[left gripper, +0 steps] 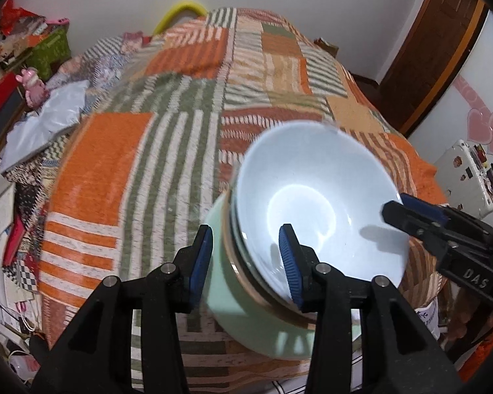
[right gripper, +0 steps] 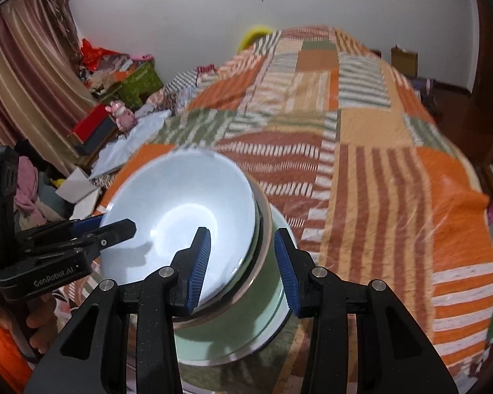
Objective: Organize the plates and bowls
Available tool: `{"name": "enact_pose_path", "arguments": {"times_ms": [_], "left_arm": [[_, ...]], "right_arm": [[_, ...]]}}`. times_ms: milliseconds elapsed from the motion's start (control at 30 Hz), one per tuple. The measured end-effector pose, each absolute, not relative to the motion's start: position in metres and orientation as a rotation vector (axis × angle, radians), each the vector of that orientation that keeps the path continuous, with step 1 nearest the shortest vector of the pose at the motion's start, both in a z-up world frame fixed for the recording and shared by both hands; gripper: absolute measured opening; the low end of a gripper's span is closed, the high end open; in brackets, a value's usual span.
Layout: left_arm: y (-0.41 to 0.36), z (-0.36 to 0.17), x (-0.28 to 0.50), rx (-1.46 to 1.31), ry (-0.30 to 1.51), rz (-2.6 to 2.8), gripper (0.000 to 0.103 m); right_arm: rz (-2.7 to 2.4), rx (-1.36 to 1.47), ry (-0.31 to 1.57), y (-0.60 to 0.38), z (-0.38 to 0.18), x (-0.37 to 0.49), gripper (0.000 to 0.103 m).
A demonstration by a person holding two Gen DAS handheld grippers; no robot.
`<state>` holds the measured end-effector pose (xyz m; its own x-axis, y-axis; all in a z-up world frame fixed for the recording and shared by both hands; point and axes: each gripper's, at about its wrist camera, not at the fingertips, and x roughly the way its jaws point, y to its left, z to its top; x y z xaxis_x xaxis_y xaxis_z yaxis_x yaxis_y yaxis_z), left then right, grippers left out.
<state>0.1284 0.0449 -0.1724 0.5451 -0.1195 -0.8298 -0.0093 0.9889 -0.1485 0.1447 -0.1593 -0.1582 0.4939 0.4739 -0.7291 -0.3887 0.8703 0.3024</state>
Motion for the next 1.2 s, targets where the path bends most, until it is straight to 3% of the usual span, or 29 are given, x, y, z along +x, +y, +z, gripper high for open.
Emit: {"name": "enact_pose_path", "arguments": {"times_ms": [433,533,733,800,900,1033,1200], "left_arm": [[0.044,-0.061,0.061,-0.100,0.628,-0.069,0.043],[0.040,-0.040,0.042,-0.088,0.542,-0.071,0.047],[0.033,-0.012,0.008,-0.063,0.387,-0.067,0.066],[0.030,-0.005,-0.001,-0.044,0.345,-0.055,0.079],[0.030,0.000,-0.011,-0.033,0.302,-0.036,0.085],[0.032,0.002,-0.018,-0.035,0.274,-0.033,0.093],[0.033,0.004,-0.028,-0.033,0.239,-0.029,0.100]], "right_arm": [[0.562,0.088,0.596,-0.169,-0.059,0.087,0.037],[0.563,0.076,0.524,-0.168,-0.045,0.074,0.039],[0.556,0.070,0.426,-0.169,-0.026,0.054,0.054],[0.551,0.077,0.404,-0.171,-0.023,0.050,0.058],[0.542,0.073,0.376,-0.173,-0.019,0.045,0.060],[0.517,0.061,0.334,-0.172,-0.015,0.037,0.079],[0.494,0.041,0.293,-0.171,-0.012,0.027,0.090]]}}
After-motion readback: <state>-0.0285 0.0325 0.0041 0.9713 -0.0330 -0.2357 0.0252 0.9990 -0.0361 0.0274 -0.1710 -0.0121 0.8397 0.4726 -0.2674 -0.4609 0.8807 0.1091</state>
